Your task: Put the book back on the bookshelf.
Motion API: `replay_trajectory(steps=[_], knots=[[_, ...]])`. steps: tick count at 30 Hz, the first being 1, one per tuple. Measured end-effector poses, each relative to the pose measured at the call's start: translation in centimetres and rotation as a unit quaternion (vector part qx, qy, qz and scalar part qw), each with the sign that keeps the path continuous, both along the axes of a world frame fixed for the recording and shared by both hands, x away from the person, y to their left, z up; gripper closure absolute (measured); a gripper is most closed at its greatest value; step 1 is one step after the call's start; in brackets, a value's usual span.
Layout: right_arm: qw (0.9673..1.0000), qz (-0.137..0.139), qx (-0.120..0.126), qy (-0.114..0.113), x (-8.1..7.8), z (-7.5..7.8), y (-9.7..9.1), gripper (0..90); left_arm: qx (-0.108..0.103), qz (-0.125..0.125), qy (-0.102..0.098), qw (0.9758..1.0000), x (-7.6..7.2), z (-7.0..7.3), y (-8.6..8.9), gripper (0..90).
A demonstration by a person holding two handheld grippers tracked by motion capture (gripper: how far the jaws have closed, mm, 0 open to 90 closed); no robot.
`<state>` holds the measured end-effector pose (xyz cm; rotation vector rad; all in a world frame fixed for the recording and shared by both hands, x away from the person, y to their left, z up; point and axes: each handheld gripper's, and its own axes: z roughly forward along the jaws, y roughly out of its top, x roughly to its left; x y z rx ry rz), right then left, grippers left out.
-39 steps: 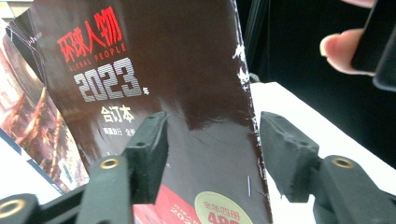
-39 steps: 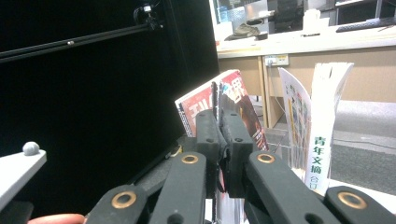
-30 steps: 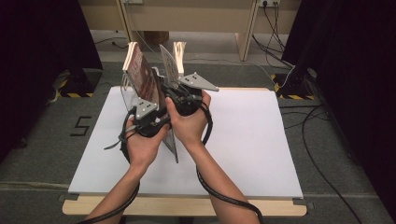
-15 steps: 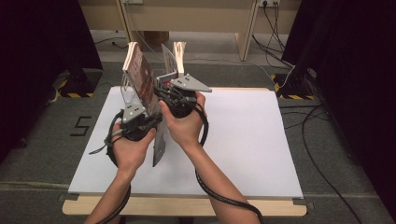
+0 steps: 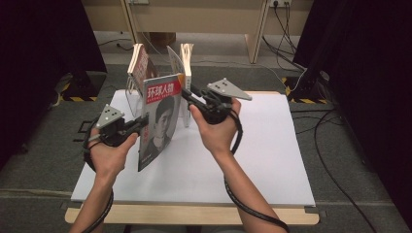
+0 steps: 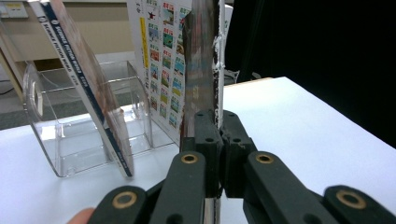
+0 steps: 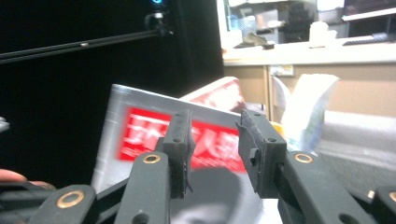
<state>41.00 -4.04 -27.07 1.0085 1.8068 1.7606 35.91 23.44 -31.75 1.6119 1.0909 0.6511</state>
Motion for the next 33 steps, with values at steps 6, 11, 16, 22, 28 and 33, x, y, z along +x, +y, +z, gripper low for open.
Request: replay_trajectory(steps=[6,11,16,22,28,33], knots=[[0.9985,-0.051,-0.009,0.019,0.7,-1.9,-5.1,65.6,-0.011,-0.012,-0.009,0.9998,-0.5,-0.6,1.6,86.9],[0.9947,-0.091,-0.004,0.048,0.9,-3.8,-9.3,65.9,-0.014,-0.016,-0.023,0.9995,-1.1,-1.1,2.9,86.9],[0.9888,-0.132,-0.002,0.068,0.8,-5.5,-13.1,66.0,-0.010,-0.004,-0.035,0.9993,-1.8,-1.5,3.9,87.0],[0.9800,-0.177,-0.007,0.090,0.6,-7.6,-16.9,65.1,-0.017,0.000,-0.051,0.9986,-2.5,-2.1,4.8,87.0],[0.9687,-0.218,-0.027,0.116,0.5,-10.7,-19.3,64.8,-0.027,0.000,-0.065,0.9975,-3.0,-2.8,5.3,87.0],[0.9633,-0.230,-0.024,0.135,0.4,-12.3,-20.2,64.7,-0.031,0.002,-0.074,0.9967,-3.3,-3.2,5.4,87.0]])
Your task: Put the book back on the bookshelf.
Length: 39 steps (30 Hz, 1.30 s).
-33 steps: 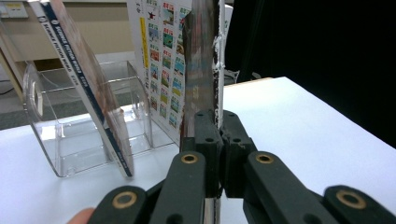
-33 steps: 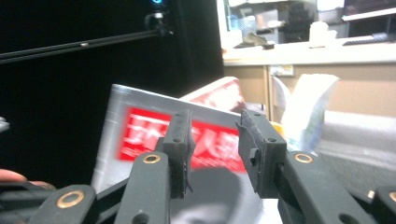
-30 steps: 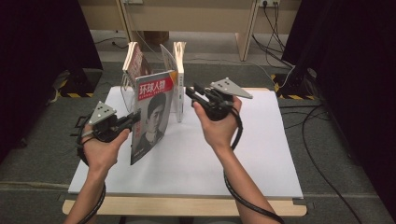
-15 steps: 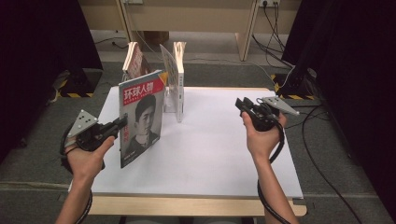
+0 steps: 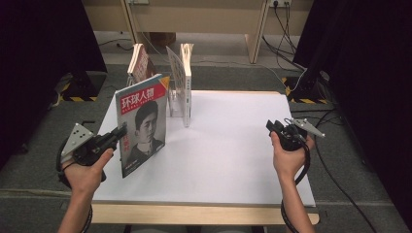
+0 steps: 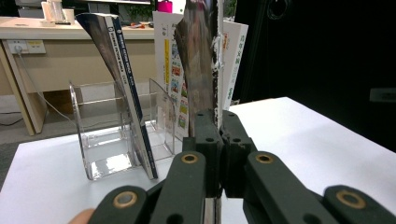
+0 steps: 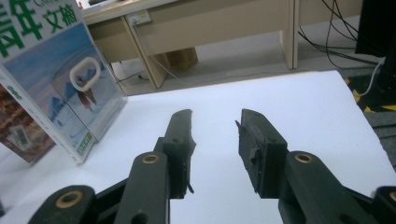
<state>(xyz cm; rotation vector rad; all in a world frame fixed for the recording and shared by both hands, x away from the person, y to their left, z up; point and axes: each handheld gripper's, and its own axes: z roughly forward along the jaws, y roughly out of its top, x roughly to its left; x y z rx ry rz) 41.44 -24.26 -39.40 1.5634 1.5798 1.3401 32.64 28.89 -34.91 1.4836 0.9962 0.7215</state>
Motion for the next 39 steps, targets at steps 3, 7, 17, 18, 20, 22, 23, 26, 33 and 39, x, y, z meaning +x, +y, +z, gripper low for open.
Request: replay_trajectory(steps=[3,7,17,18,20,22,23,26,33,39], knots=[[1.0000,-0.002,0.002,0.009,-0.1,-0.9,-0.1,64.6,0.000,0.003,-0.002,1.0000,-0.1,0.0,0.1,87.1],[0.9998,-0.007,0.003,0.019,-0.4,-1.9,-0.5,64.5,-0.001,0.009,-0.008,0.9999,-0.3,-0.2,0.4,87.1],[0.9990,-0.013,-0.005,0.044,-0.6,-3.7,-1.1,64.5,0.002,0.010,-0.019,0.9998,-1.0,-0.2,1.4,87.1],[0.9988,-0.013,-0.003,0.046,-0.7,-3.8,-1.1,64.4,0.000,0.012,-0.019,0.9998,-1.1,-0.2,1.5,87.1],[0.9987,-0.013,-0.005,0.049,-0.7,-4.1,-1.1,64.5,-0.004,0.014,-0.020,0.9997,-1.3,-0.2,1.8,87.2],[0.9985,-0.013,-0.003,0.054,-0.7,-4.4,-1.1,64.4,-0.004,0.017,-0.020,0.9996,-1.4,-0.2,2.1,87.2],[0.9984,-0.012,-0.005,0.055,-0.7,-4.4,-1.0,64.4,-0.004,0.020,-0.021,0.9996,-1.5,-0.2,2.2,87.2],[0.9984,-0.011,-0.006,0.055,-0.7,-4.6,-1.0,64.4,-0.007,0.023,-0.022,0.9995,-1.8,-0.1,2.6,87.2],[0.9980,-0.012,-0.008,0.062,-0.7,-5.0,-0.8,64.3,-0.013,0.040,-0.040,0.9983,-2.8,0.4,3.8,87.2],[0.9978,-0.014,-0.009,0.065,-0.6,-5.1,-0.9,64.1,-0.019,0.051,-0.047,0.9974,-3.8,0.9,4.8,87.2]])
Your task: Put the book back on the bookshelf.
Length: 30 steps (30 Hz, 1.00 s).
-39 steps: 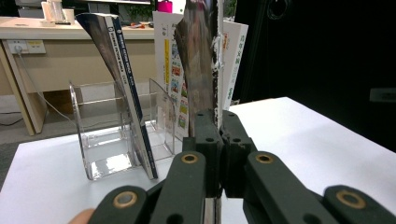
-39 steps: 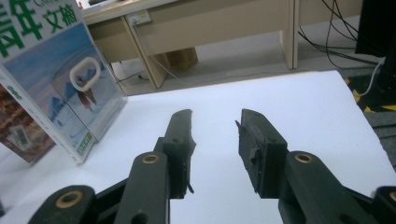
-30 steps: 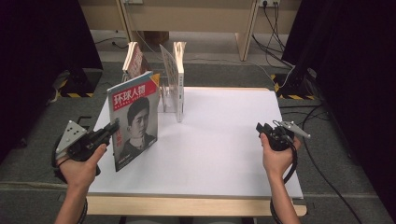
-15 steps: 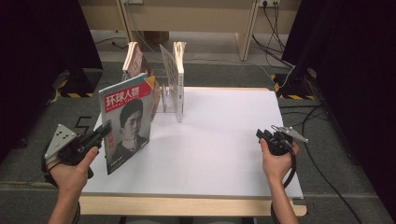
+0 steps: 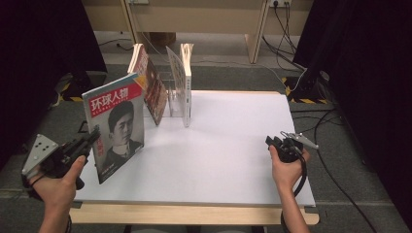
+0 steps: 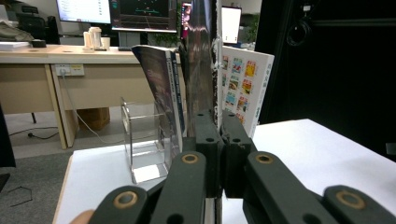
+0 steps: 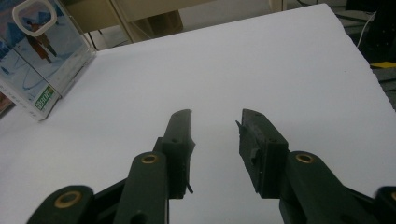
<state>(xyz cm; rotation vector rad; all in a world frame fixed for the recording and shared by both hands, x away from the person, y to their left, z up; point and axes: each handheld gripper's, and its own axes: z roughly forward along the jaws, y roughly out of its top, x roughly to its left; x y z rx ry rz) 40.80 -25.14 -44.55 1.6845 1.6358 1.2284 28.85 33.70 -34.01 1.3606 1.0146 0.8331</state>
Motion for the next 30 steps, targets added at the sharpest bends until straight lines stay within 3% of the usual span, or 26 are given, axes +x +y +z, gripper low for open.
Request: replay_trajectory(steps=[12,30], knots=[[1.0000,-0.002,-0.001,0.003,0.0,-0.3,0.1,64.1,-0.003,0.024,-0.032,0.9992,-1.0,0.8,1.0,87.2],[1.0000,-0.001,-0.002,0.005,0.0,-0.4,0.0,64.0,-0.010,0.043,-0.046,0.9980,-1.1,1.6,1.9,87.1]])
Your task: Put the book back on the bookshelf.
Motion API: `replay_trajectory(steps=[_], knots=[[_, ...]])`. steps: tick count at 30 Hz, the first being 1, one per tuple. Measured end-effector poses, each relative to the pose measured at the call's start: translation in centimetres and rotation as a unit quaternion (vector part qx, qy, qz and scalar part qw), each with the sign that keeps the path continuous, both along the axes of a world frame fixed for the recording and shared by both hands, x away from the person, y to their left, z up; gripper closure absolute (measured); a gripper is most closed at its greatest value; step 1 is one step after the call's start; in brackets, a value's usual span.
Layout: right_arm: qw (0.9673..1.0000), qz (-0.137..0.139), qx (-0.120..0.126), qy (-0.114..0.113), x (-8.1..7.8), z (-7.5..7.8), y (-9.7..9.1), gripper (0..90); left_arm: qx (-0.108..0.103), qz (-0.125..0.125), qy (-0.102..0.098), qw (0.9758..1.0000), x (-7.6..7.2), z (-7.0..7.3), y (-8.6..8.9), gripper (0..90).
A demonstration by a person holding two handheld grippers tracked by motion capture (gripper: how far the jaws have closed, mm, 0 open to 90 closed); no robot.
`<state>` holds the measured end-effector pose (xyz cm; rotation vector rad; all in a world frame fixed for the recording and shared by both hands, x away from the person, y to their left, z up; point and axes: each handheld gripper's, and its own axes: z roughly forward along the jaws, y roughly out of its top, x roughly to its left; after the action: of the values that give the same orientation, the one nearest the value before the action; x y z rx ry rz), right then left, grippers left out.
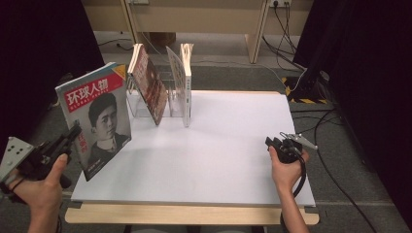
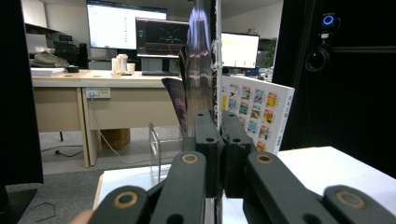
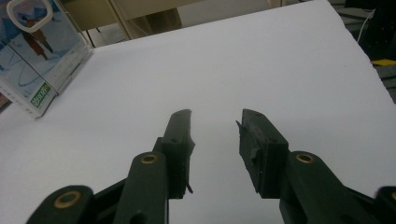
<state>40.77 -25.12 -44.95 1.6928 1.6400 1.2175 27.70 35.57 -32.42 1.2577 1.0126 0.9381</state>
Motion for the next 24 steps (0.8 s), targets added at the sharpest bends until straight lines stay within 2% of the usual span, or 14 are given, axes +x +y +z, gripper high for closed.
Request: replay_trajectory(steps=[4,10,24], knots=[[1.0000,-0.002,0.004,0.002,0.0,-0.1,0.0,63.9,0.005,0.009,-0.001,0.9999,0.9,0.1,0.1,87.1],[1.0000,0.002,0.001,0.001,0.0,-0.2,0.0,63.9,-0.001,0.014,-0.004,0.9999,2.1,0.1,0.3,87.1],[1.0000,0.004,-0.003,0.002,0.0,-0.2,0.1,63.7,-0.014,0.026,-0.010,0.9995,3.7,-0.2,0.0,87.1]])
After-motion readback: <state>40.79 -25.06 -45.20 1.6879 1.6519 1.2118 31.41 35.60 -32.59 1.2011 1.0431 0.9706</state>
